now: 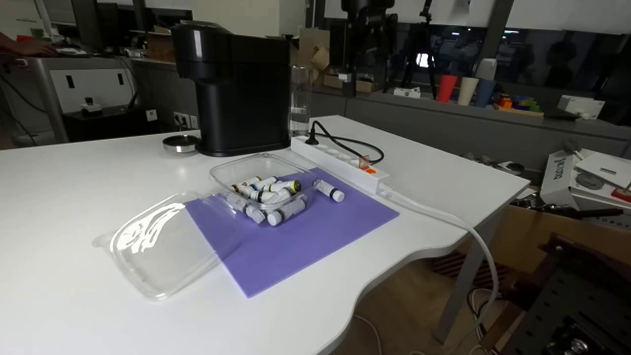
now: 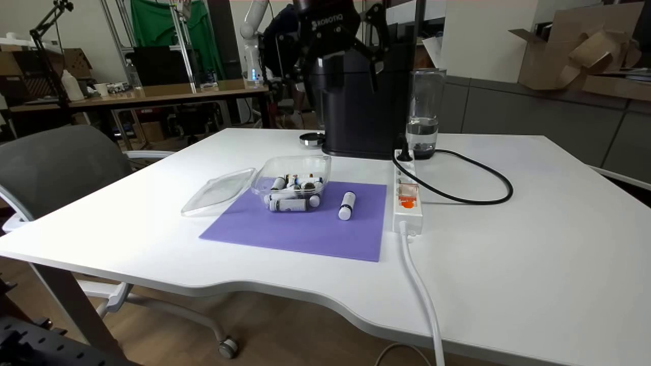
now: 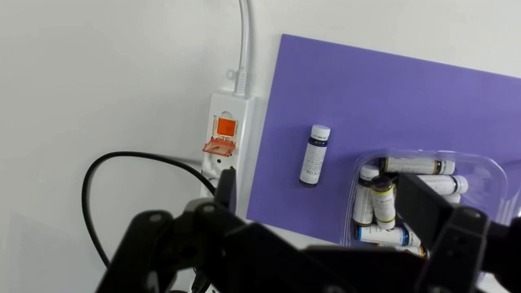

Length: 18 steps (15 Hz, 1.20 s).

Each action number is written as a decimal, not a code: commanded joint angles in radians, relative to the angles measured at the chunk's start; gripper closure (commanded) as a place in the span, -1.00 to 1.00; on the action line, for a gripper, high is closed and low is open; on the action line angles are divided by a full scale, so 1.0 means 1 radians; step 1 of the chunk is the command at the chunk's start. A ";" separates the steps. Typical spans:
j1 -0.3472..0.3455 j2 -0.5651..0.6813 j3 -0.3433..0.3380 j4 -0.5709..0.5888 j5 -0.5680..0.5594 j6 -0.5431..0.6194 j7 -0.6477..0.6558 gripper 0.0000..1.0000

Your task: Pick up the bottle, put it in the bowl and close it

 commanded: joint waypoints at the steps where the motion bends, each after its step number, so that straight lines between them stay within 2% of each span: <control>1: -0.003 -0.002 0.003 0.002 0.001 -0.002 -0.001 -1.00; 3: -0.002 0.009 0.003 0.004 0.016 0.008 -0.006 -1.00; 8: -0.007 0.150 0.004 0.025 0.110 0.051 -0.062 -1.00; 18: -0.030 0.430 0.009 0.149 0.130 0.098 -0.038 -1.00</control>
